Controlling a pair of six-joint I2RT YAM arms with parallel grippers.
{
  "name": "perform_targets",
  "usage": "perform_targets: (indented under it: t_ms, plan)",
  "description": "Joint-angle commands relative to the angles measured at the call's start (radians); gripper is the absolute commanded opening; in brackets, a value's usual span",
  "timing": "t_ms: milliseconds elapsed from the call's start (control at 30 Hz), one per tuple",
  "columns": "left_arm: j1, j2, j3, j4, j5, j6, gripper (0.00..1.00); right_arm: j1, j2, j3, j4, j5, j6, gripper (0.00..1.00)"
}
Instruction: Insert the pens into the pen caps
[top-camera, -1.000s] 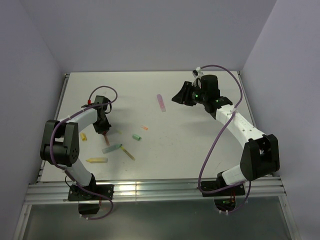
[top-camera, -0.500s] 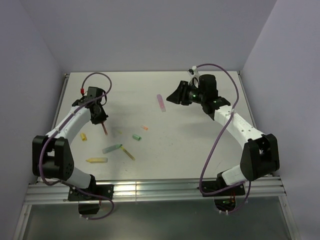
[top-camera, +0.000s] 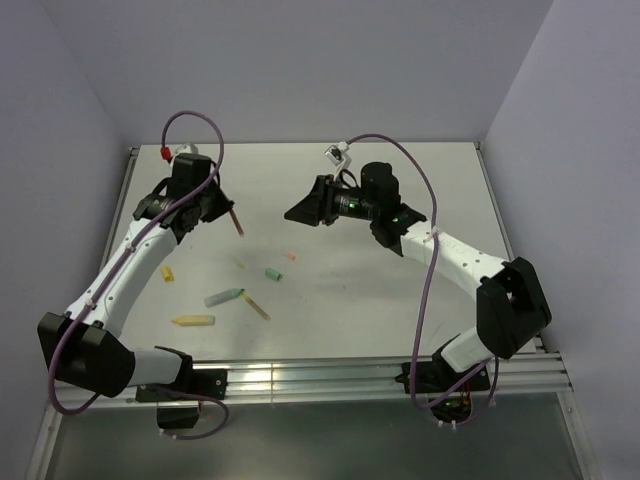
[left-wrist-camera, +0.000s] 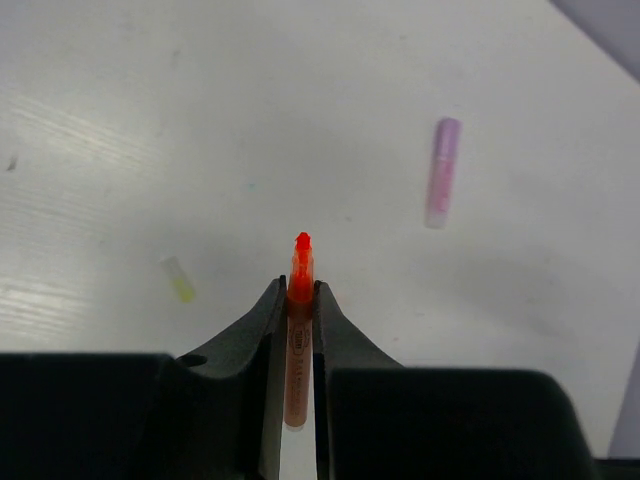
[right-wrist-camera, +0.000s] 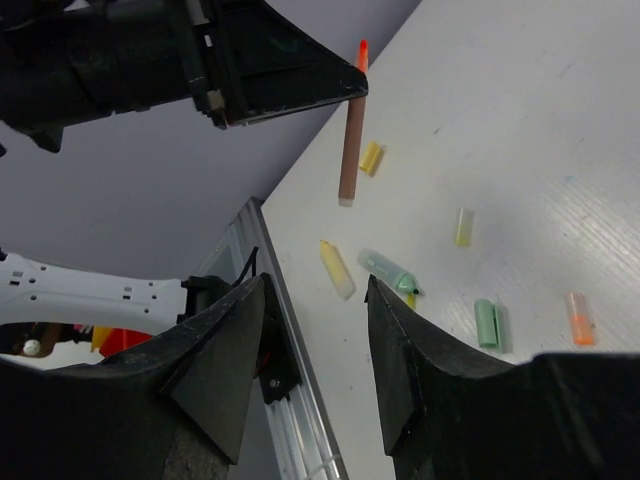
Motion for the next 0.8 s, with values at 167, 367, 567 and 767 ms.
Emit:
perform_targets:
  t_ms: [167,367,567,767]
  plan:
    - [-0.156,0.022,0.168,0.063,-0.032,-0.098,0.0,0.064,0.047,0.066,0.041,0.057,-0.008,0.54]
    - [-0.208,0.045,0.203,0.074,-0.034,-0.104,0.0,0.086,0.079,0.086,0.043,0.095,0.003,0.54]
    - [-0.238,0.047,0.213,0.074,-0.04,-0.109,0.0,0.095,0.102,0.112,0.03,0.11,0.009,0.54]
    - [-0.262,0.046,0.216,0.083,-0.035,-0.114,0.0,0.106,0.134,0.144,0.007,0.121,0.009,0.52]
